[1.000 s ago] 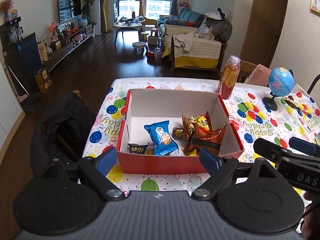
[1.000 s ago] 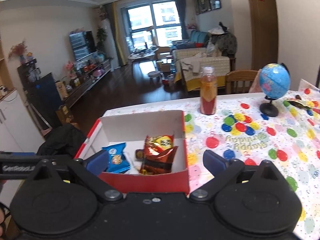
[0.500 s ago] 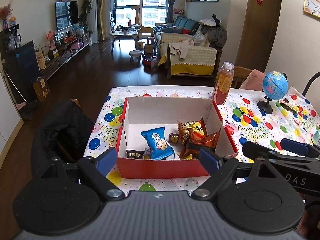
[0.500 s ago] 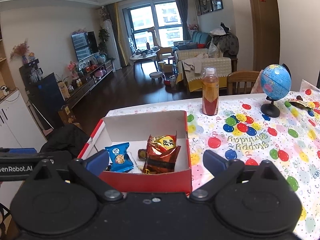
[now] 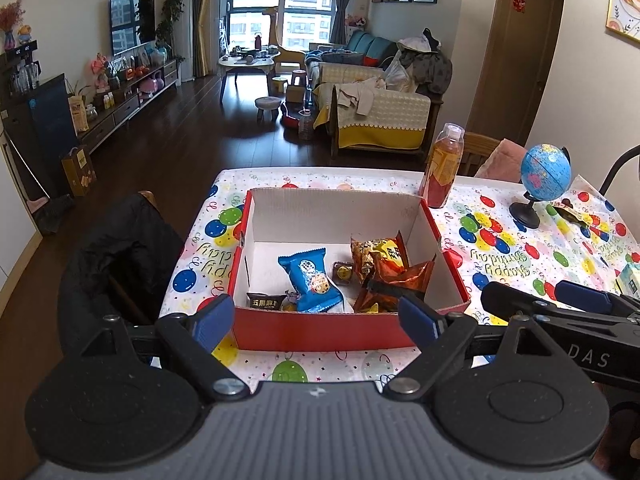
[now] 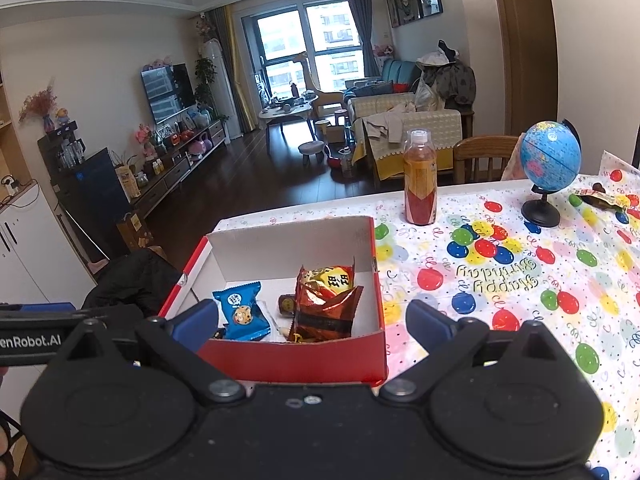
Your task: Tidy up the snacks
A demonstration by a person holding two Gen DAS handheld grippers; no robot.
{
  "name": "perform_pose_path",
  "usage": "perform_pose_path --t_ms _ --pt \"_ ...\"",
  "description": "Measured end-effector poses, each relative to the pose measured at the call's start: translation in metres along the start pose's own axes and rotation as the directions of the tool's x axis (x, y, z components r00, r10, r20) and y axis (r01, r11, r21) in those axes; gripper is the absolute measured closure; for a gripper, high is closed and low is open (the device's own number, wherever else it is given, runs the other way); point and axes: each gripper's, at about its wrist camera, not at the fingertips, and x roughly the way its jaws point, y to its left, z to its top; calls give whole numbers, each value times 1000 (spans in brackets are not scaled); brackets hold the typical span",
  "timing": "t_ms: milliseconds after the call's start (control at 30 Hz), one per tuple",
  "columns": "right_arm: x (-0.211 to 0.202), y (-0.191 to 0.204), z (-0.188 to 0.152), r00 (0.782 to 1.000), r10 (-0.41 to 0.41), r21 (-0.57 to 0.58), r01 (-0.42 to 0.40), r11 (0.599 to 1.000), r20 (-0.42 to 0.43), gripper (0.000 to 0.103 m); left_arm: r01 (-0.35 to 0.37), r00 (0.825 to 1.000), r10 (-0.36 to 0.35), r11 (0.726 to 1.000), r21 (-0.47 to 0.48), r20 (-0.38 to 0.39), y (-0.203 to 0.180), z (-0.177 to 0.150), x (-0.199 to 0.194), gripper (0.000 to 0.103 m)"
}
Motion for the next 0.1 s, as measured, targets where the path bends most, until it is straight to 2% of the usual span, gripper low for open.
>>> perform_pose_path --t_ms 100 --pt "0 1 0 1000 -1 2 1 1000 -3 3 1 1000 -1 1000 -4 -11 -1 -2 0 14"
